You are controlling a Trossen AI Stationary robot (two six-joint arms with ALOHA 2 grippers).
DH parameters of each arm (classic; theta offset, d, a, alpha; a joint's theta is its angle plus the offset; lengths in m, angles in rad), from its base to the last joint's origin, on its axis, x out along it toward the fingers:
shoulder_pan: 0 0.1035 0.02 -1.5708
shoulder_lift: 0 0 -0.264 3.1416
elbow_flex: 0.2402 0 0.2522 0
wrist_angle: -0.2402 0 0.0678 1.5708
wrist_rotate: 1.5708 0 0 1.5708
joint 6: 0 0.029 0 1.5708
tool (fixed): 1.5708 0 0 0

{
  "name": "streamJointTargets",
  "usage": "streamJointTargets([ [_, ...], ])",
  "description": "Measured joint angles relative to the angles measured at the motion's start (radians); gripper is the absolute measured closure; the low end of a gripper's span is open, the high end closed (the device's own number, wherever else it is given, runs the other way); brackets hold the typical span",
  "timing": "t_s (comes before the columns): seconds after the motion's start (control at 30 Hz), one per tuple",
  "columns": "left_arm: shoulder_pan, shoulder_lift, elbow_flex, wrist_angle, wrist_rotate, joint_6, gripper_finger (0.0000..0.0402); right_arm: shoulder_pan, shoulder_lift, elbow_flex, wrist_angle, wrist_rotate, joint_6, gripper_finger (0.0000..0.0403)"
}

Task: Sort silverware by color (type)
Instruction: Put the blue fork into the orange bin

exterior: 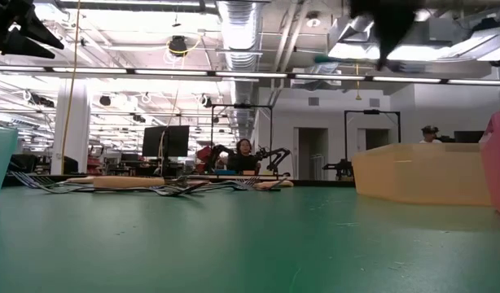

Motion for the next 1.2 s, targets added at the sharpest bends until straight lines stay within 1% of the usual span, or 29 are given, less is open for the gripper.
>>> streamJointTargets([
  [0.13,0.0,0.0,0.0,0.0,0.0,0.0,0.0243,0.039,-0.126,-0.198,0.012,0.001,0.097,0.0378],
  [0.3,0.0,0.0,0.0,0.0,0.0,0.0,0.0243,0.089,-0.261,-0.383,0.028,0.001,0.25,0.0378],
  [0.4,0.0,0.0,0.0,0.0,0.0,0.001,0.0243,0.125,-0.309,-0.467,0.049,-0.001,0.313,0.0378],
  [0.53,0.0,0.0,0.0,0.0,0.0,0.001,0.0243,0.147,-0.337,-0.565,0.094,-0.003,0.346,0.0378],
  [0.7,0.0,0.0,0.0,-0.001,-0.001,0.002,0.0243,0.164,-0.328,-0.664,0.179,-0.038,0.355,0.0378],
  [0.77,0.0,0.0,0.0,-0.001,-0.001,0.004,0.0243,0.159,-0.326,-0.703,0.206,-0.045,0.354,0.0378],
  [0.83,0.0,0.0,0.0,0.0,-0.002,0.005,0.0243,0.147,-0.327,-0.728,0.208,-0.074,0.36,0.0378],
  [0.9,0.0,0.0,0.0,0.0,-0.002,0.005,0.0243,0.135,-0.327,-0.735,0.207,-0.103,0.377,0.0378],
  [1.2,0.0,0.0,0.0,0.0,-0.002,0.005,0.0243,0.129,-0.327,-0.735,0.238,-0.105,0.442,0.0378],
])
